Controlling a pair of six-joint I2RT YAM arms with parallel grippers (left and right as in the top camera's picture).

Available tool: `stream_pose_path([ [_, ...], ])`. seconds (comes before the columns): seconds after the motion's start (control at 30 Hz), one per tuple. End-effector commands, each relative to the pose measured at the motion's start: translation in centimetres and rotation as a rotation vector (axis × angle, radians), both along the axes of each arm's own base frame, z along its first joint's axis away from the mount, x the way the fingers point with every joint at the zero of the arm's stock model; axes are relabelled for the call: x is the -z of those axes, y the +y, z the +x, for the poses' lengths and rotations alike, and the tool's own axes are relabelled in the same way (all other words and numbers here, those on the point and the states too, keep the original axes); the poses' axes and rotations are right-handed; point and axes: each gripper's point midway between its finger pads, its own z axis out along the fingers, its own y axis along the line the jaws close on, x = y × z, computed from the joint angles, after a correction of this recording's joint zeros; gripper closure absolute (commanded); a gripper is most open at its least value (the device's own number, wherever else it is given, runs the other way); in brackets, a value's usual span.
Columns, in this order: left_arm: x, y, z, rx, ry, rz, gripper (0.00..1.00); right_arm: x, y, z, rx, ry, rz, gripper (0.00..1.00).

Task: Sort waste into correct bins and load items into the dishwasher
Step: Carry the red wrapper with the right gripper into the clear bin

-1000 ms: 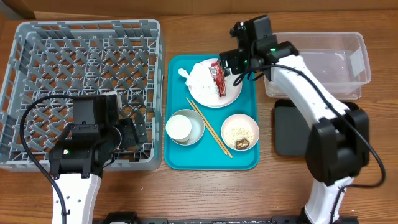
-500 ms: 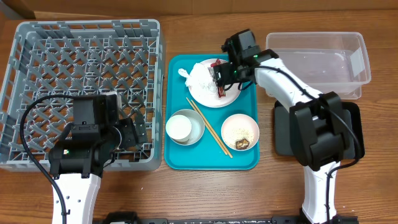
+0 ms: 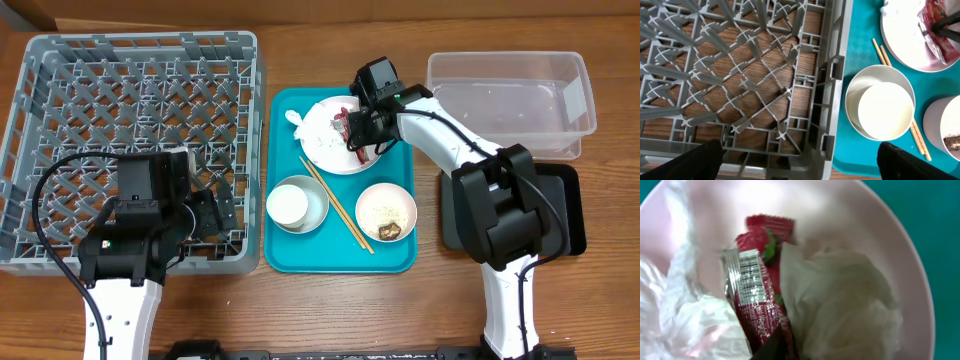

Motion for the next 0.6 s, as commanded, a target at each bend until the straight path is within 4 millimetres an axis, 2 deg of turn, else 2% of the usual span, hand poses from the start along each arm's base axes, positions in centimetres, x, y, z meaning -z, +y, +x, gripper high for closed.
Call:
stream_pose_path([
  [0.0,-1.1,-0.3,0.5,0.008,-0.033,-0.006,0.0,-4.1,-0.3,1.9,0.025,-0.071,0.011,0.93],
  [0.1,-1.1,-0.3,0.5,0.008,-0.032,-0.006,0.0,-7.8,-1.5,2.9,0.057,-0.13,-0.013,0.96],
  [0.3,-1.1,-0.3,0.5,0.008,-0.032,-0.006,0.0,-16.3,-6.0,5.0,0.167,-0.272,-0.043,0.96],
  [0.43,-1.1,-0.3,0.5,0.008,-0.032,-0.006,0.0,-19.3,-9.5,5.7,0.238,-0.328,-0.033,0.96],
  [0.57,-1.1,-0.3,0.5,0.007,-0.034,-0.007,0.0,-21.3,-13.7,6.3,0.339,-0.361,-0.023,0.96],
])
